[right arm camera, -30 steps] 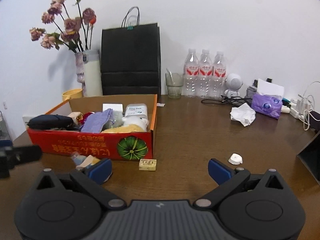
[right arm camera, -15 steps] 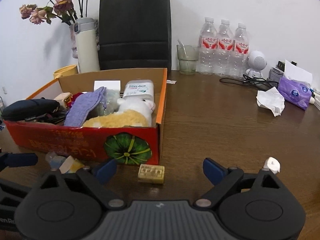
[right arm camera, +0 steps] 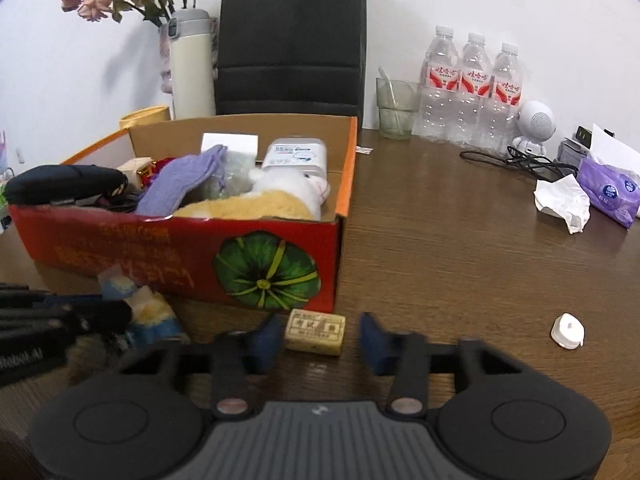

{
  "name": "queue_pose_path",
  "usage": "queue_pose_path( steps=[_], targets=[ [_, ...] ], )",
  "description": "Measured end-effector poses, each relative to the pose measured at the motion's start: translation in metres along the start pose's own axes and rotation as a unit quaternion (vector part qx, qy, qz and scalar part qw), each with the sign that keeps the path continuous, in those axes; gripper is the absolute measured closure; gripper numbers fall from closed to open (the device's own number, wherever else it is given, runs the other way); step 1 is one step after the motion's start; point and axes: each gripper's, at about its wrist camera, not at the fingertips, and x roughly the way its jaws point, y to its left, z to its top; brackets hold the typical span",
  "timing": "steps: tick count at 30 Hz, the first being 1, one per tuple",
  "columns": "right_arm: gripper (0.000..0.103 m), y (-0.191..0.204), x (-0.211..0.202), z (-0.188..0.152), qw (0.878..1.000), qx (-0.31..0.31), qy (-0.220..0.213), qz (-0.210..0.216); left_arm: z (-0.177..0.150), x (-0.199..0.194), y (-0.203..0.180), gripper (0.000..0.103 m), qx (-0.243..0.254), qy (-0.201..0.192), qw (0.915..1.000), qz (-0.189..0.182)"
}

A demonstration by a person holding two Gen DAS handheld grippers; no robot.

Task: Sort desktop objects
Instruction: 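Grasp the small yellow box with the right tool while the left tool grasps the crumpled blue-white packet, then carry the yellow box with the right tool into the box while the left tool drops the packet there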

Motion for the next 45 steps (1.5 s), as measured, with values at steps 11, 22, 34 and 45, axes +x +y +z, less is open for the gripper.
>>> queue_pose_path(
  steps=[11,22,34,45],
  targets=[
    [0.073,0.011,-0.072,-0.019,0.999,0.010,-0.048,0.006,-0.026,-0.106,-0.001,0.099,-0.009,-0.088,0.9960,0.010],
    [0.074,0.045,-0.202,-0.026,0.983,-0.027,-0.179,0.033,-0.057,-0.210,-0.026,0.099,0.033,-0.210,0.9737,0.082],
    [0.073,0.047,-0.230,-0.009,0.975,-0.032,-0.217,0.028,-0.036,-0.224,-0.021,0.099,0.035,-0.247,0.9651,0.079],
    [0.073,0.014,-0.172,0.108,0.973,0.010,-0.224,0.051,0.105,-0.158,0.043,0.099,0.002,-0.220,0.9752,0.026]
  ],
)
